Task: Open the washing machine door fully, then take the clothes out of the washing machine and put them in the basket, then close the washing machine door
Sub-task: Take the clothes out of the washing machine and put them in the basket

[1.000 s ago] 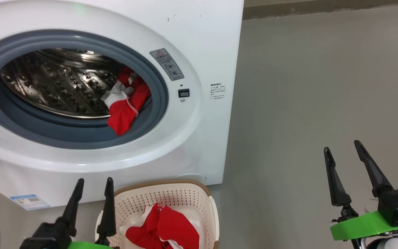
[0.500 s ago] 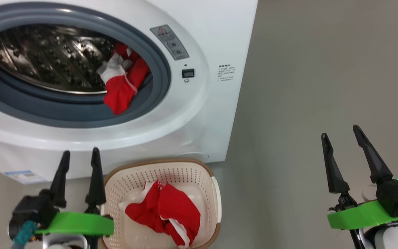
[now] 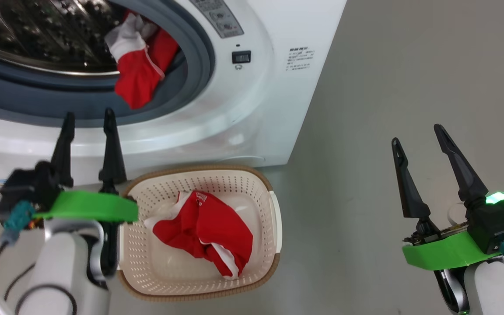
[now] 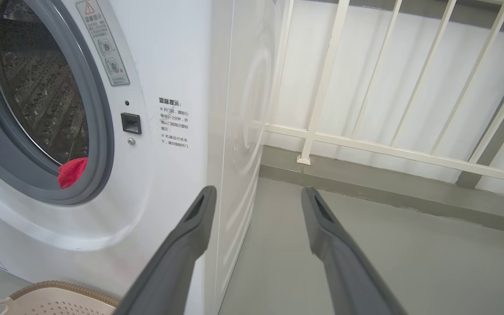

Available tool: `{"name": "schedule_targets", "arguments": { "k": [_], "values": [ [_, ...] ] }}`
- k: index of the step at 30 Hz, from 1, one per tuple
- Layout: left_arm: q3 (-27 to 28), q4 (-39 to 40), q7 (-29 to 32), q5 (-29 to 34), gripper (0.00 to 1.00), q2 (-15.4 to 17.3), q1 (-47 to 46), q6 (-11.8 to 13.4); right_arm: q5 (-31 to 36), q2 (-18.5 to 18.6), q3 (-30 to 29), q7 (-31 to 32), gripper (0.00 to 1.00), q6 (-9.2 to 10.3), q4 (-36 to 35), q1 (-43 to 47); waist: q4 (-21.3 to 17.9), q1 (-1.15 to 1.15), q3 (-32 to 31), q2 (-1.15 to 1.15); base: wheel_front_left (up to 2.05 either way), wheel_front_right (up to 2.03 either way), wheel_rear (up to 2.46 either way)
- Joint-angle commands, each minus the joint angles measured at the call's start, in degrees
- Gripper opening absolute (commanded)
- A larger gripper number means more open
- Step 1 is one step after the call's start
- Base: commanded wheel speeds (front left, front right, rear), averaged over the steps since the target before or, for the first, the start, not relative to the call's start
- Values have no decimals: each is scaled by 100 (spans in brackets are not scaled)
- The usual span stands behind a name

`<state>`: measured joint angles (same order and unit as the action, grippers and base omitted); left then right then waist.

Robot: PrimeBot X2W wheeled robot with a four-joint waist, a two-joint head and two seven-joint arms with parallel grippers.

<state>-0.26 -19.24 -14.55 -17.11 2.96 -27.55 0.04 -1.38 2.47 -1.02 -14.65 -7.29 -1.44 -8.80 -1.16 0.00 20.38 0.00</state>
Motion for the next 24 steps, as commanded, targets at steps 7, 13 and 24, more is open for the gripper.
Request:
{"name": "schedule_targets", "arguments": {
  "k": [7, 13, 24],
  "values": [
    [147, -588, 209, -122, 100, 222, -1190, -61, -303, 41, 228, -35, 100, -20, -263, -221, -127, 0, 539, 0, 0, 0, 0],
    [238, -1196, 518, -409, 100, 357, -1973, -278, -361, 41, 367, -35, 100, -20, -301, -434, -246, 0, 834, 0, 0, 0, 0],
    [253, -2563, 1317, -734, 100, 660, -3266, -478, -362, 41, 446, -35, 100, -20, -236, -645, -444, 0, 1202, 0, 0, 0, 0]
  ]
}}
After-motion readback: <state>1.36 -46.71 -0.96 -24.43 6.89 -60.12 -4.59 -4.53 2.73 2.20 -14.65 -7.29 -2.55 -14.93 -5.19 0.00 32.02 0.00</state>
